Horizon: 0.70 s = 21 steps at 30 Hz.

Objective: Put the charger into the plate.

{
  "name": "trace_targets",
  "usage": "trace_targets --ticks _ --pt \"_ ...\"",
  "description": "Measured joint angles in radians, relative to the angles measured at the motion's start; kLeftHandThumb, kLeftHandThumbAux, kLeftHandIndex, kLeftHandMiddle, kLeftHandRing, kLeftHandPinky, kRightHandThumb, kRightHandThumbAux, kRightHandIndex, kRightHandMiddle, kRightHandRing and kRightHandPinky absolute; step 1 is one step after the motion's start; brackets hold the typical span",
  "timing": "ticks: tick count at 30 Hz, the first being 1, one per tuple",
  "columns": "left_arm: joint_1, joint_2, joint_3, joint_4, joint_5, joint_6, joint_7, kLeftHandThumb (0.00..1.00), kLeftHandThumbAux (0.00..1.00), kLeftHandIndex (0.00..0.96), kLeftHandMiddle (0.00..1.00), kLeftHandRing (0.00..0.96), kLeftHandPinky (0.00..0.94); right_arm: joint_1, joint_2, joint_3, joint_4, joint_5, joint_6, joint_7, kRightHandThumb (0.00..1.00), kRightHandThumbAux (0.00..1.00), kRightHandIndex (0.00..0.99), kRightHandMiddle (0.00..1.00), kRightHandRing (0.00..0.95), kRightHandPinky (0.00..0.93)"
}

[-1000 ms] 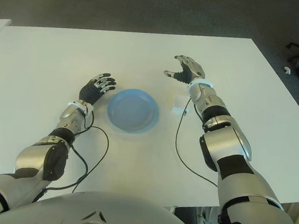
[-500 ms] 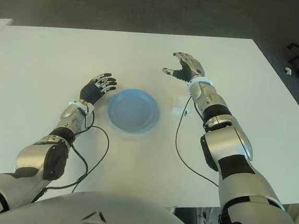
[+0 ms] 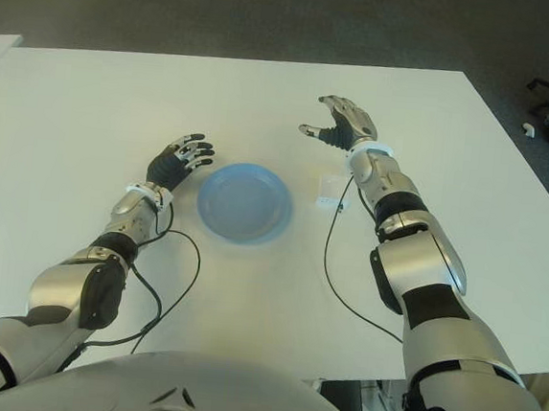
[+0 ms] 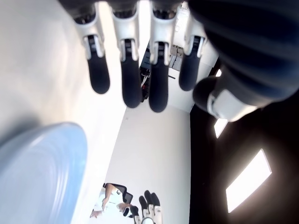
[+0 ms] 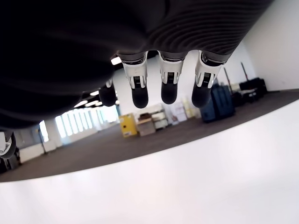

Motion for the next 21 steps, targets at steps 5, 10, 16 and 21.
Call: trace_targets --ticks 5,10,16,21 --pt "-0.002 0.000 0.001 0.000 -0.001 0.004 0.000 0.006 0.570 0.299 0.378 0.350 0.323 0.044 -0.015 0.010 -0.013 0.000 -0.050 -0.008 0.248 0.217 0.000 0.000 0.000 0.000" --pt "-0.002 0.000 0.002 0.000 -0.001 0.005 0.000 0.006 0.565 0.301 0.379 0.351 0.328 0.099 -0.022 0.020 -0.012 -0.001 -0.076 0.004 0.278 0.182 0.000 0.000 0.000 0.000" --pt "-0.002 0.001 0.002 0.000 -0.001 0.008 0.001 0.003 0.557 0.297 0.377 0.346 0.317 0.158 -0.046 0.039 -0.018 -0.006 -0.102 0.018 0.315 0.152 0.000 0.000 0.000 0.000" --pt "-0.002 0.003 0.000 0.000 0.000 0.009 0.003 0.004 0.552 0.296 0.378 0.342 0.317 0.190 -0.062 0.052 -0.034 -0.011 -0.113 0.019 0.337 0.144 0.000 0.000 0.000 0.000"
